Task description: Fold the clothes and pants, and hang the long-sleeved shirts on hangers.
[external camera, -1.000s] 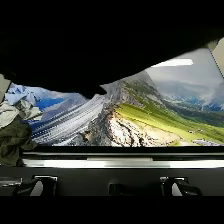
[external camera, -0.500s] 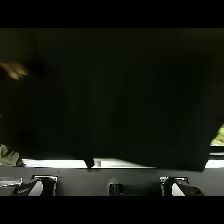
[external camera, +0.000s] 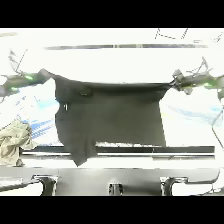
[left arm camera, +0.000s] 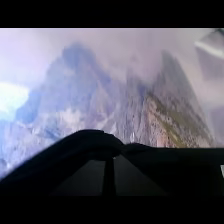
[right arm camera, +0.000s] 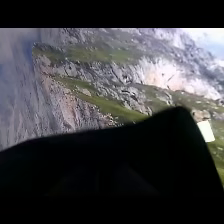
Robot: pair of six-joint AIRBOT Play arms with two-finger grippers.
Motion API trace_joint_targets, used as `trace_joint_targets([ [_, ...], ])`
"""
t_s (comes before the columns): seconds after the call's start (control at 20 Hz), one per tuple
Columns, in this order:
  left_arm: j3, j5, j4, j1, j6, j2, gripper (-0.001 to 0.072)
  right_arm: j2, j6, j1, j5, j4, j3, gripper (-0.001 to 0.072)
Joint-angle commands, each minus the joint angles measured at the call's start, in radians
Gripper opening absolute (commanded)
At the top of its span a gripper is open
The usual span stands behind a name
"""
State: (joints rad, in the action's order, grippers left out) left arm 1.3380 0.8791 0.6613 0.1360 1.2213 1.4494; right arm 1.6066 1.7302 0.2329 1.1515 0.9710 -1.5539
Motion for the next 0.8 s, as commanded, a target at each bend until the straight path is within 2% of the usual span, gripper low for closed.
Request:
trace_joint_targets([
  [0.0,-0.01,0.076,-0.006,-0.061,0.117,0.148,0.0054,0.088,0.001,-0.001,0.059,-0.044,0.011,0.0039],
  [0.05,-0.01,0.094,-0.006,-0.066,0.132,0.156,0.02,0.084,0.001,0.002,0.09,-0.035,0.01,0.0087],
  [0.1,-0.01,0.126,-0.006,-0.056,0.142,0.151,0.0449,0.076,-0.016,0.019,0.135,-0.035,0.0,0.023],
  [0.15,-0.006,0.178,0.0,-0.031,0.15,0.142,0.0592,0.063,-0.065,0.051,0.195,-0.015,-0.02,0.0398],
  [0.2,0.003,0.266,0.034,0.014,0.164,0.129,0.0593,0.047,-0.099,0.09,0.259,0.031,-0.037,0.0529],
  [0.25,0.006,0.366,0.11,0.071,0.206,0.112,0.0593,0.026,-0.108,0.141,0.333,0.101,-0.042,0.0574],
  [0.35,-0.011,0.573,0.343,0.172,0.254,0.079,0.0592,-0.008,-0.108,0.242,0.461,0.265,-0.021,0.0572],
  [0.4,-0.051,0.631,0.436,0.211,0.253,0.057,0.0584,-0.03,-0.108,0.28,0.494,0.333,0.017,0.057],
  [0.5,-0.217,0.609,0.462,0.283,0.226,-0.008,0.0577,-0.095,-0.116,0.332,0.466,0.387,0.159,0.0567],
  [0.6,-0.42,0.481,0.359,0.323,0.167,-0.053,0.0575,-0.166,-0.144,0.343,0.382,0.375,0.328,0.0564],
  [0.65,-0.5,0.428,0.274,0.329,0.11,-0.055,0.0574,-0.192,-0.164,0.342,0.352,0.346,0.399,0.0564],
  [0.75,-0.592,0.338,0.112,0.323,0.019,-0.043,0.0481,-0.214,-0.196,0.342,0.333,0.274,0.484,0.0564],
])
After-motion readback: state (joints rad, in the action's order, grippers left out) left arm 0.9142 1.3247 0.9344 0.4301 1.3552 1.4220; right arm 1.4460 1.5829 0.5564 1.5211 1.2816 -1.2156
